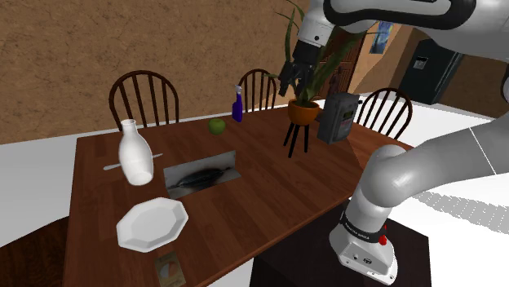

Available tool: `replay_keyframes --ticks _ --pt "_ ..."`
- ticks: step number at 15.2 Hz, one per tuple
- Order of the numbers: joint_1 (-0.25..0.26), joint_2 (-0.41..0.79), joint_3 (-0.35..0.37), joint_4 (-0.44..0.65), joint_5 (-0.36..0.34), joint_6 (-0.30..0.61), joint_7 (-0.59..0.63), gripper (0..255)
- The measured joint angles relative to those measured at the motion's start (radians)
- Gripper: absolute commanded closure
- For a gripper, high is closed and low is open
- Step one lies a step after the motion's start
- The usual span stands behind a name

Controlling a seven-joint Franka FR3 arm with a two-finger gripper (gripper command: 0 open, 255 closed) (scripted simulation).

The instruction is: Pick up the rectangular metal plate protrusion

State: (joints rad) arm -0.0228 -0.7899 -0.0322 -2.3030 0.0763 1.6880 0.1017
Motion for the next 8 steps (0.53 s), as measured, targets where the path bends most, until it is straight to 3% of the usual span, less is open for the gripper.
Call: replay_keyframes --ticks 3,8 --pt "0.012 -0.059 -0.043 -0.093 0.020 0.082 -0.059 0" --pt "0.067 -0.220 -0.272 -0.384 0.085 0.386 -0.353 0"
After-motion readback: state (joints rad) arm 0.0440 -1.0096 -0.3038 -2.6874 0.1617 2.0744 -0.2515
